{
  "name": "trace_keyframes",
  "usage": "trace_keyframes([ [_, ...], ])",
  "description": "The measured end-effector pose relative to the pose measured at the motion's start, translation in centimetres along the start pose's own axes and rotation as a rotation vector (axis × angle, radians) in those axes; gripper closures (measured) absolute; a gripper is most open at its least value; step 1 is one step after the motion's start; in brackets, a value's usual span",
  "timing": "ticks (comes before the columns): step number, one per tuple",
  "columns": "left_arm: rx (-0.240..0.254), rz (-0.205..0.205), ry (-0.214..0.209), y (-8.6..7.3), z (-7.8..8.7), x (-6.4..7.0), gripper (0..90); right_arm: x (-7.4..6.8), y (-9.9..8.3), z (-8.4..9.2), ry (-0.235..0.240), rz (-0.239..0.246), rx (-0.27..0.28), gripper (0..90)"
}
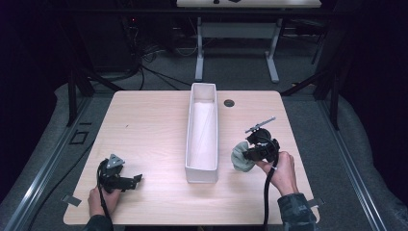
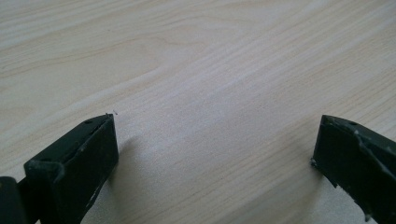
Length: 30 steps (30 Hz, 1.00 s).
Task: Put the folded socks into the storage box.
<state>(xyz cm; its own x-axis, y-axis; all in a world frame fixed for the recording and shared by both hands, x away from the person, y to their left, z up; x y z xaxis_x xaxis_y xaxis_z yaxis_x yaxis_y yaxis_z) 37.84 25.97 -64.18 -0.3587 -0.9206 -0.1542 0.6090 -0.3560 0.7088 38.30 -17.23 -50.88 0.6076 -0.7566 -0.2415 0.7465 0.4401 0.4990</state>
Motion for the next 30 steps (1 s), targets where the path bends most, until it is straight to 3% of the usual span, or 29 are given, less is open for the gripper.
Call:
trace_keyframes([
  [30,0.0,-0.001,0.0,0.0,0.0,0.0,0.0,-0.5,2.2,2.3,-0.022,0.036,0.016,78.1],
])
Point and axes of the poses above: each handheld gripper's, and its own axes: z roughly backward along the jaws, y roughly out of its top, x roughly to its right, the point moved 7 cm from there along -z, roughly forward along the jaws, and after that the axes turned 13 degrees about y, right-handed, at the moved point
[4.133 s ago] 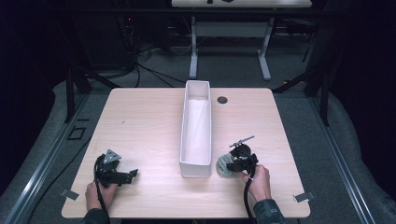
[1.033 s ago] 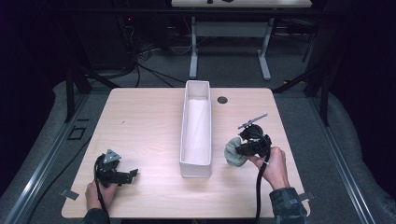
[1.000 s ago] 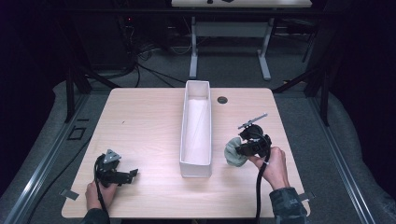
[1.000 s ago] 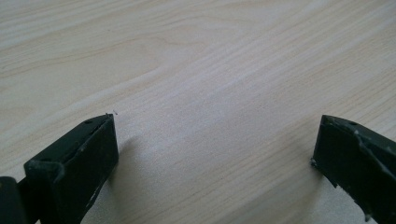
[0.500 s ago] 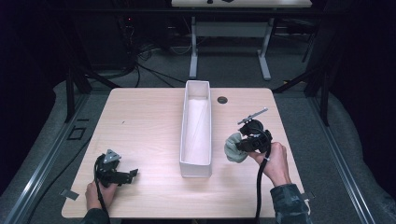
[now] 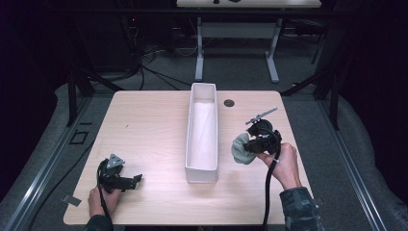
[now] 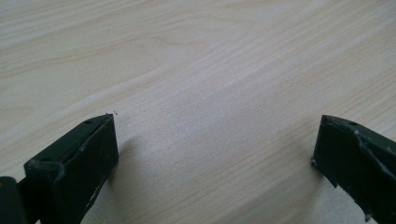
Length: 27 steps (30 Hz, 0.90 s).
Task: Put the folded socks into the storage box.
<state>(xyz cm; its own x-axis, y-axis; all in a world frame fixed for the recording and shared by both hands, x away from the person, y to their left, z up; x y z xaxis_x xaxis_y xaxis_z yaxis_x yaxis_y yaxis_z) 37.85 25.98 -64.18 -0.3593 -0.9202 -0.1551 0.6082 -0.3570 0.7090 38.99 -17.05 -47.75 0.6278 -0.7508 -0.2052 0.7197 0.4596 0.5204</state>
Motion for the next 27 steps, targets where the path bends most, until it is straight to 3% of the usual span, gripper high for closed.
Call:
trace_keyframes([
  [27,-0.001,0.001,0.001,0.0,0.0,0.0,0.0,-1.0,2.9,1.5,-0.012,0.047,0.022,78.1],
])
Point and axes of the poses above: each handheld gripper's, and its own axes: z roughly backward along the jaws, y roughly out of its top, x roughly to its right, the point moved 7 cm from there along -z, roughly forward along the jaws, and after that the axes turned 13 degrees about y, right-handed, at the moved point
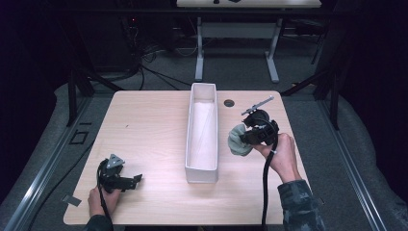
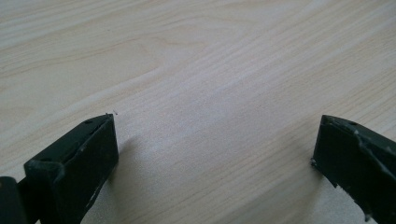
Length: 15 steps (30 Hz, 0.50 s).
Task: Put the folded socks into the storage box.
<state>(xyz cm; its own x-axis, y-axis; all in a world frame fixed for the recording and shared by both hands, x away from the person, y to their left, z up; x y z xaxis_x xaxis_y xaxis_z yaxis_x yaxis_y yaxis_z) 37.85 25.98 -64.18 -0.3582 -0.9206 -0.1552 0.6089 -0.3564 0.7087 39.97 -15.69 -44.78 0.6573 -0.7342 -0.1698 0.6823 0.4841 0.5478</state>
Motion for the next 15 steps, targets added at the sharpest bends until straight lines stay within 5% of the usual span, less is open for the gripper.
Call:
trace_keyframes([
  [15,0.0,0.001,0.0,0.0,0.0,0.0,0.0,-0.9,1.5,0.4,0.004,0.032,0.014,78.1],
])
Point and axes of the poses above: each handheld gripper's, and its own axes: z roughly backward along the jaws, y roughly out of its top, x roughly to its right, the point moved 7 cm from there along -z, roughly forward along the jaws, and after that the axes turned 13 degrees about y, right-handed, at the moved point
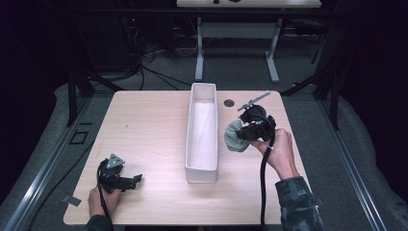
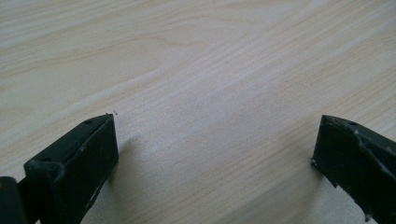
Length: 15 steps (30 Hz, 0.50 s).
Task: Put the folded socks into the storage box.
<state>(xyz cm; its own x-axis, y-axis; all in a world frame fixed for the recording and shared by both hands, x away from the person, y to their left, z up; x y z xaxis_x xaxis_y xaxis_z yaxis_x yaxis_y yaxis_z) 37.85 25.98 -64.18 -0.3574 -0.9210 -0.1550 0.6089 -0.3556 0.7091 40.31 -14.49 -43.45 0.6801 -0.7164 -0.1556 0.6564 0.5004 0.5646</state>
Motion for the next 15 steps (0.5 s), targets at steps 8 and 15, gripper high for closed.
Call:
trace_keyframes([
  [8,0.0,-0.001,0.0,0.0,0.0,0.0,0.0,-0.8,0.9,-0.3,0.013,0.02,0.0,78.1],
  [15,0.0,-0.001,0.0,0.0,0.0,0.0,0.0,-1.6,1.9,-0.6,0.024,0.039,0.005,78.1],
])
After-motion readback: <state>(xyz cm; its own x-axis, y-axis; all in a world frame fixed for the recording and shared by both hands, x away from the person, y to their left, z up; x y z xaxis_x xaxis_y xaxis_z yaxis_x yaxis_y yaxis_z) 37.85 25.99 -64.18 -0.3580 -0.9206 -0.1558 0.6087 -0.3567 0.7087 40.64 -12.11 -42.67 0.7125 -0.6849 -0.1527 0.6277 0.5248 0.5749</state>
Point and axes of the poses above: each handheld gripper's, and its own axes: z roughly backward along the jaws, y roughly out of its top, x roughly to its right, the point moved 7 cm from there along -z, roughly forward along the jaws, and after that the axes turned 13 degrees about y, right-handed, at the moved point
